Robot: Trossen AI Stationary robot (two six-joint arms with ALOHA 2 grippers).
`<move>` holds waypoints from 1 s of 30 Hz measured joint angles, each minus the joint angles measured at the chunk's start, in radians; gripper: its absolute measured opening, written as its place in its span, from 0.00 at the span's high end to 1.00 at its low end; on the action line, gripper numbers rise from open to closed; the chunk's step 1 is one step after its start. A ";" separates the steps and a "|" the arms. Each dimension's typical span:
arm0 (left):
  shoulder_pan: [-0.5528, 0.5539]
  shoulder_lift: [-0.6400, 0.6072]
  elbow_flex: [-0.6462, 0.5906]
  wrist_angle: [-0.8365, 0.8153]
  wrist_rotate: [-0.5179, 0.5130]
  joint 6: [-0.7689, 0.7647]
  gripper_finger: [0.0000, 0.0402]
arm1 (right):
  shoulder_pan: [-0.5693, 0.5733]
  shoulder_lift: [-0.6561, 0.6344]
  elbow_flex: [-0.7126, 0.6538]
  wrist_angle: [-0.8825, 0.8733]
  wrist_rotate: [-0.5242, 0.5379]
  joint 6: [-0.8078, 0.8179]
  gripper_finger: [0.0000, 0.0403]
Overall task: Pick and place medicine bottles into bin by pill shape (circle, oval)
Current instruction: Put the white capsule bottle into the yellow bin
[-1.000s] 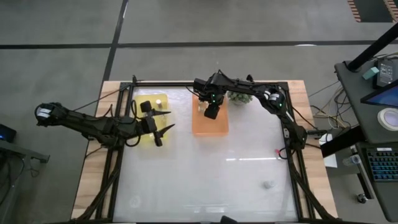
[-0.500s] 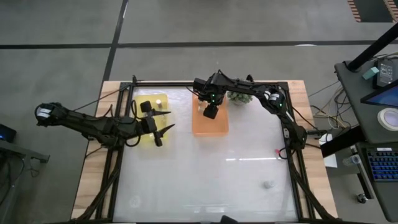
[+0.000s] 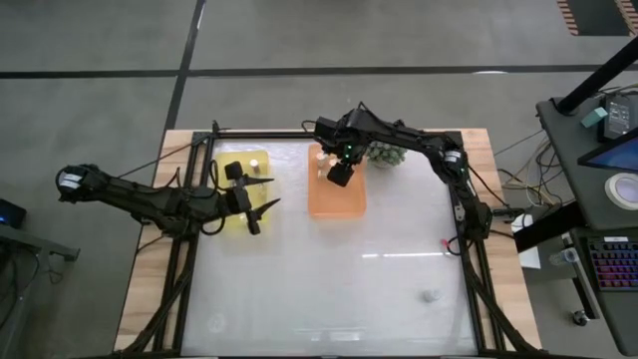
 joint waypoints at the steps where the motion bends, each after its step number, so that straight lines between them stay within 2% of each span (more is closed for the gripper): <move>1: 0.000 0.000 0.000 0.002 0.000 0.000 0.41 | 0.010 -0.018 -0.001 -0.009 0.000 0.016 0.47; 6: 0.000 0.001 -0.002 0.022 0.001 -0.003 0.41 | 0.095 -0.116 -0.030 -0.007 0.000 0.112 0.47; 14: 0.000 0.004 -0.002 0.029 0.002 -0.008 0.41 | 0.328 -0.250 -0.125 0.007 -0.003 0.307 0.47; 30: -0.001 0.011 -0.003 0.047 0.004 -0.010 0.41 | 0.735 -0.483 -0.473 0.010 -0.009 1.054 0.47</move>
